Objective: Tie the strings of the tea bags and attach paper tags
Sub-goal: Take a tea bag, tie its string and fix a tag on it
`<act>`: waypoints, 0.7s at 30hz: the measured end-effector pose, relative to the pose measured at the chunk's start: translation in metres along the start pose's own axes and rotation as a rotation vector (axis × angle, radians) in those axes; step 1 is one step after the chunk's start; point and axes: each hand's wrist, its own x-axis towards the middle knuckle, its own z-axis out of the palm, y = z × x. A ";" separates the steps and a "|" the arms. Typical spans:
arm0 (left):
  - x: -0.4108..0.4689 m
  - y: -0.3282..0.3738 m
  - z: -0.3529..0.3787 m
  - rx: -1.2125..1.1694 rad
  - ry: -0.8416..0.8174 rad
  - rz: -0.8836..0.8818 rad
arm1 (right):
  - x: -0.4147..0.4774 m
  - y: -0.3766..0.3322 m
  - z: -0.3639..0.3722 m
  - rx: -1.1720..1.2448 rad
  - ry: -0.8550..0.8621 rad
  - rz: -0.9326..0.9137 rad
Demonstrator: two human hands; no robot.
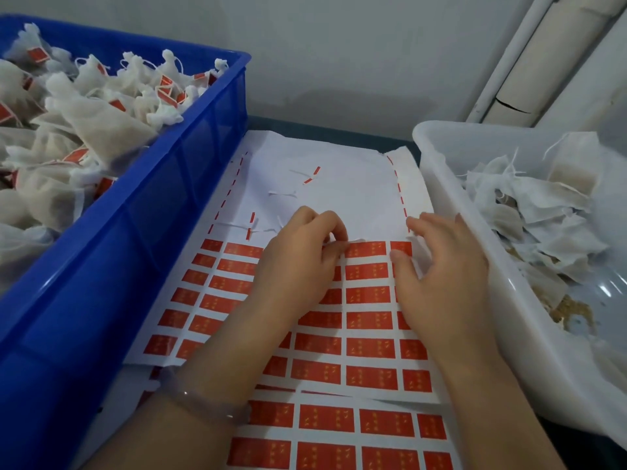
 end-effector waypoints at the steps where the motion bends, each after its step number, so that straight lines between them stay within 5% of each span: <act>1: -0.001 0.000 0.001 0.013 0.007 0.008 | 0.000 0.001 0.001 -0.025 -0.015 -0.017; 14: -0.001 -0.003 0.004 0.033 0.022 -0.016 | 0.014 0.002 0.023 -0.034 -0.377 -0.162; 21: -0.003 -0.006 0.001 0.057 -0.036 -0.015 | 0.015 0.006 0.027 0.041 -0.388 -0.163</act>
